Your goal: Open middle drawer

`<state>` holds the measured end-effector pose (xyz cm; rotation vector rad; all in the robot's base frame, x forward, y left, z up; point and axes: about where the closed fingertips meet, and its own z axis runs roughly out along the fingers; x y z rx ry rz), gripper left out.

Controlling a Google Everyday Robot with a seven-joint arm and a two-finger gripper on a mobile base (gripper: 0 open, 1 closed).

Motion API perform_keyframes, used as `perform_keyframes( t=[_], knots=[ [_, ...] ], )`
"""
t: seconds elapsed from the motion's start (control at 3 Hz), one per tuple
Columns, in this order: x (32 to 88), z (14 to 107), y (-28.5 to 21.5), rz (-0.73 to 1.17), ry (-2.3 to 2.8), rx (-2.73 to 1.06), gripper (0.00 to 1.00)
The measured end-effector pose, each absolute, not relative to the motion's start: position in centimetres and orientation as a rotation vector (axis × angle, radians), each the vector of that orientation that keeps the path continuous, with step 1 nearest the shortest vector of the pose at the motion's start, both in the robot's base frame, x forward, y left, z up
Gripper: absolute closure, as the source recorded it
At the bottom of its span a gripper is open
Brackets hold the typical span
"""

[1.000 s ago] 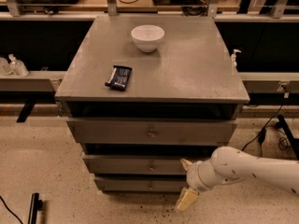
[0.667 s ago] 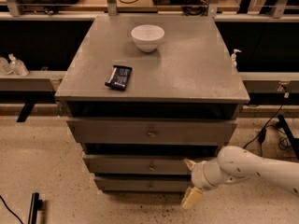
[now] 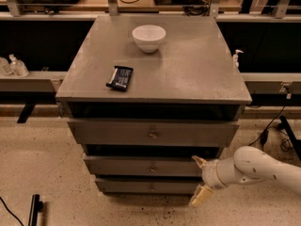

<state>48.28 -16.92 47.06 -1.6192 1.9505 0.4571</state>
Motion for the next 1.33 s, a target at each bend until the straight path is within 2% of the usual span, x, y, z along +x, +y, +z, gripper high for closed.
perform_keyframes(
  t=[0.33,0.67,1.33],
  knots=[
    [49.6,46.8,-18.2,0.498,1.908,-1.596,0.0],
    [53.0,45.5,-18.8,0.447,1.918,-1.595,0.0],
    [53.3,45.5,-18.8,0.413,1.928,-1.62,0.0]
  ],
)
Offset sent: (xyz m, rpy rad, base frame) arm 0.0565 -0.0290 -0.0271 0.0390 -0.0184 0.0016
